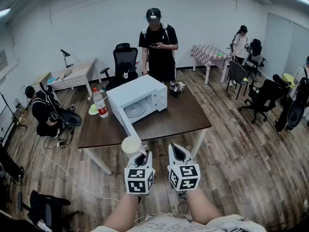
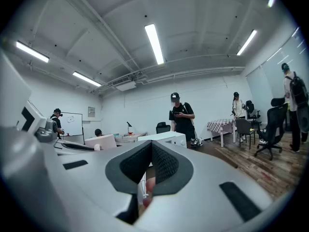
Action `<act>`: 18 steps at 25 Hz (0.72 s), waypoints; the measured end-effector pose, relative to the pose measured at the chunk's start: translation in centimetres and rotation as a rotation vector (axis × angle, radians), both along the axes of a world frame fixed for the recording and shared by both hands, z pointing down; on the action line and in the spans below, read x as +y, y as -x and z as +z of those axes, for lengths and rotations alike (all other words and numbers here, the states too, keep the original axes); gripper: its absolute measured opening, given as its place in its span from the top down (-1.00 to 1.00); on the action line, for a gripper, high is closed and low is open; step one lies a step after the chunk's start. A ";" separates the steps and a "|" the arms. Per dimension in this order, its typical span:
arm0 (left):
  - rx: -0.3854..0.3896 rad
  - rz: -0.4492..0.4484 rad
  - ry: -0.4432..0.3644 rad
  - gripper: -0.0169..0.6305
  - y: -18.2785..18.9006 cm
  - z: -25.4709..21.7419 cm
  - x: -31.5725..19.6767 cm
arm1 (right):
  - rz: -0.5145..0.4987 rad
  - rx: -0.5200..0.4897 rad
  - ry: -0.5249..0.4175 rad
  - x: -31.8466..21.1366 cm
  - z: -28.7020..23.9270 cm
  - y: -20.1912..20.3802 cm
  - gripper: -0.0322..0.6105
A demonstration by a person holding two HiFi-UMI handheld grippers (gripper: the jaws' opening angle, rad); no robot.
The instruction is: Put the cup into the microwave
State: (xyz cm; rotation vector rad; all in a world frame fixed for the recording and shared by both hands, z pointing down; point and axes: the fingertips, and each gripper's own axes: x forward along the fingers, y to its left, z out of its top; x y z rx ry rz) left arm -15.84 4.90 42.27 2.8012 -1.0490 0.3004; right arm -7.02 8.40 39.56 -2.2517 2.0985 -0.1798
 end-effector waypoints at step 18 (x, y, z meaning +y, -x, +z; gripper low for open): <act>-0.016 -0.006 -0.003 0.83 -5.8 0.2 0.7 | -0.050 -0.015 -0.008 0.8 0.7 -4.5 0.87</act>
